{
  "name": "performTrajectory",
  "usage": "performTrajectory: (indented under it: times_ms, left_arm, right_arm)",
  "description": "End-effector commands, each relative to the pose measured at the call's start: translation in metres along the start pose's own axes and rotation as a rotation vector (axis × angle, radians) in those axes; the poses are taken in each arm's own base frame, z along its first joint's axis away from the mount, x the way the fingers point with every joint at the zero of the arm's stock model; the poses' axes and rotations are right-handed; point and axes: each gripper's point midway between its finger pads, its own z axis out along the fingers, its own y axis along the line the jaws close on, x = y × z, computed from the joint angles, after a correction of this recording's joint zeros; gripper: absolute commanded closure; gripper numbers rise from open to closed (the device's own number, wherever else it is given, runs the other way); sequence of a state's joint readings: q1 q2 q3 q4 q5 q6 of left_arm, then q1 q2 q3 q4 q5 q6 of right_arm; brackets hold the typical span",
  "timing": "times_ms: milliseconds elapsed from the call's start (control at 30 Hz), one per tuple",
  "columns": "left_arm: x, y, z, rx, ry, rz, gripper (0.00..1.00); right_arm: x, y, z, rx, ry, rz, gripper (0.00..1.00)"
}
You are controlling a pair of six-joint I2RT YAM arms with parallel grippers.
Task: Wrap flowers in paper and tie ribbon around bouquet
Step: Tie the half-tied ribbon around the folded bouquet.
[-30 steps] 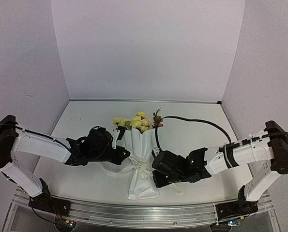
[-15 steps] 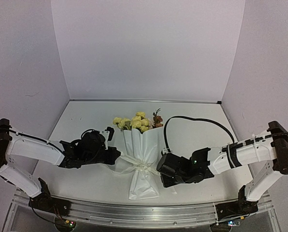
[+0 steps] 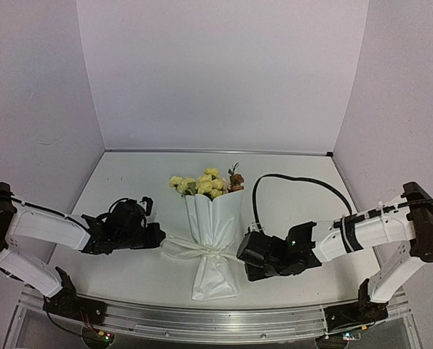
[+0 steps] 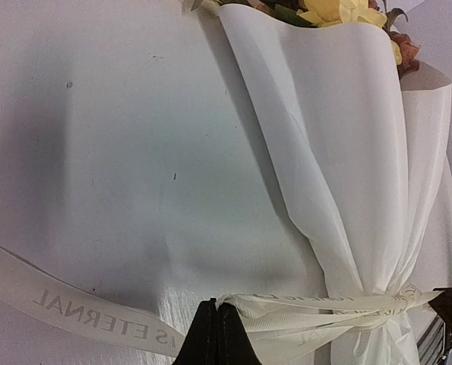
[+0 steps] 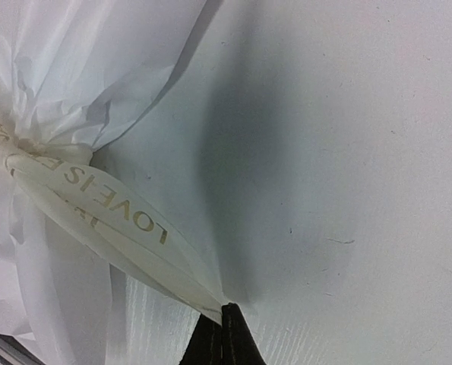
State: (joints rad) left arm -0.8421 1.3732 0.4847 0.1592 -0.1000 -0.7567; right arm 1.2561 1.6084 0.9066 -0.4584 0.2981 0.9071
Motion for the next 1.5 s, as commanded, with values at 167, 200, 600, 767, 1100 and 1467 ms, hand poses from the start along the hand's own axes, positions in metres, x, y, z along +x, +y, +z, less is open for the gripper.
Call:
performTrajectory:
  times_ms: [167,200,600,767,1100,1467]
  left_arm:
    - [-0.003,0.046,-0.002,-0.083,-0.008,-0.144,1.0]
    - [-0.003,0.048,-0.002,-0.085,-0.006,-0.152,1.0]
    - [-0.01,0.07,-0.001,-0.111,0.003,-0.217,1.0]
    - [-0.011,0.076,0.0,-0.117,0.003,-0.242,1.0]
    - [-0.008,0.089,0.0,-0.082,0.023,-0.332,1.0]
    - [-0.007,0.108,-0.003,-0.024,0.027,-0.482,1.0]
  right_arm:
    - [0.014,-0.041,0.008,0.148,0.043,0.055,1.0]
    - [0.015,-0.042,0.009,0.151,0.045,0.06,1.0]
    - [0.023,-0.065,0.014,0.195,0.064,0.143,1.0]
    - [0.028,-0.073,0.016,0.212,0.073,0.175,1.0]
    - [0.041,-0.088,0.025,0.221,0.092,0.273,1.0]
    - [0.043,-0.108,0.024,0.257,0.064,0.346,1.0]
